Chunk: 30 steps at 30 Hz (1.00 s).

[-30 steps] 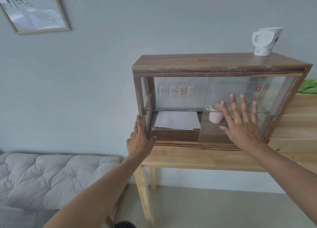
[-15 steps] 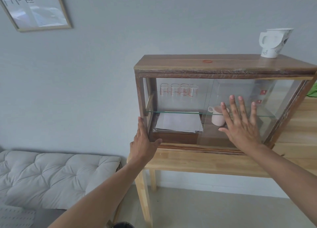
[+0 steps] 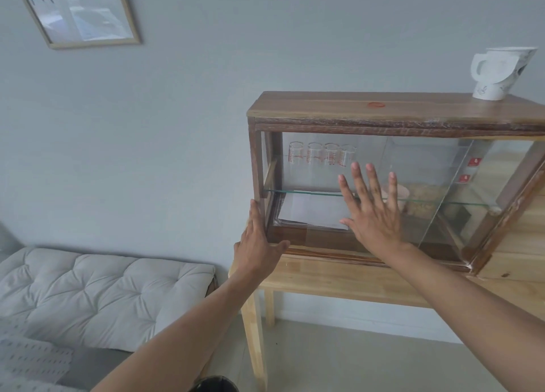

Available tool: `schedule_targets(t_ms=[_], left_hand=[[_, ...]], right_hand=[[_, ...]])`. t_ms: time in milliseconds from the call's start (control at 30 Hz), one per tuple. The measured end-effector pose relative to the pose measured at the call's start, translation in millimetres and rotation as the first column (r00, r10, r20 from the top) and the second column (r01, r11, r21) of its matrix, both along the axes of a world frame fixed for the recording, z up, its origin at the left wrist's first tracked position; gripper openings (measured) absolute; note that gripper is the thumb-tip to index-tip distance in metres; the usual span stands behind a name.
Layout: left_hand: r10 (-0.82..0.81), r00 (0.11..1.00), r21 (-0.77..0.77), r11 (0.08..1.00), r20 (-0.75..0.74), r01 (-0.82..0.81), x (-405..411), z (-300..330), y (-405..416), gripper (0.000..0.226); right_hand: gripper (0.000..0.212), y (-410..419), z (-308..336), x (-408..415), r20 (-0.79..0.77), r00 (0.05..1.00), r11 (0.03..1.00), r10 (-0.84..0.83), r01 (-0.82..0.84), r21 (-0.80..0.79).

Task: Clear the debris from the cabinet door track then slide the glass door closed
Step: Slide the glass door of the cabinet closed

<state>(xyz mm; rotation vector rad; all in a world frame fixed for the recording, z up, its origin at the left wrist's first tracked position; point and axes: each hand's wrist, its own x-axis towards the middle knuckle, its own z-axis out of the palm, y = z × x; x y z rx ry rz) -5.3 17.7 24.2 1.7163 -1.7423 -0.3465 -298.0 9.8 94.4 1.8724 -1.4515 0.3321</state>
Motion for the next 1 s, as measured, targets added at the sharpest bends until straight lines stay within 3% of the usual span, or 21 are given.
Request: schedule_targets(t_ms=[433, 1000], left_hand=[[-0.003, 1.0, -0.017, 1.0, 0.004, 0.003, 2.4, -0.3, -0.6, 0.14], [-0.009, 0.999, -0.004, 1.0, -0.047, 0.009, 2.8, 0.0, -0.8, 0.139]], right_hand=[[0.138, -23.6, -3.1, 60.1, 0.001, 0.997, 0.997, 0.071, -0.071, -0.017], [0.131, -31.4, 2.9, 100.6, -0.037, 0.995, 0.996, 0.091, -0.091, 0.006]])
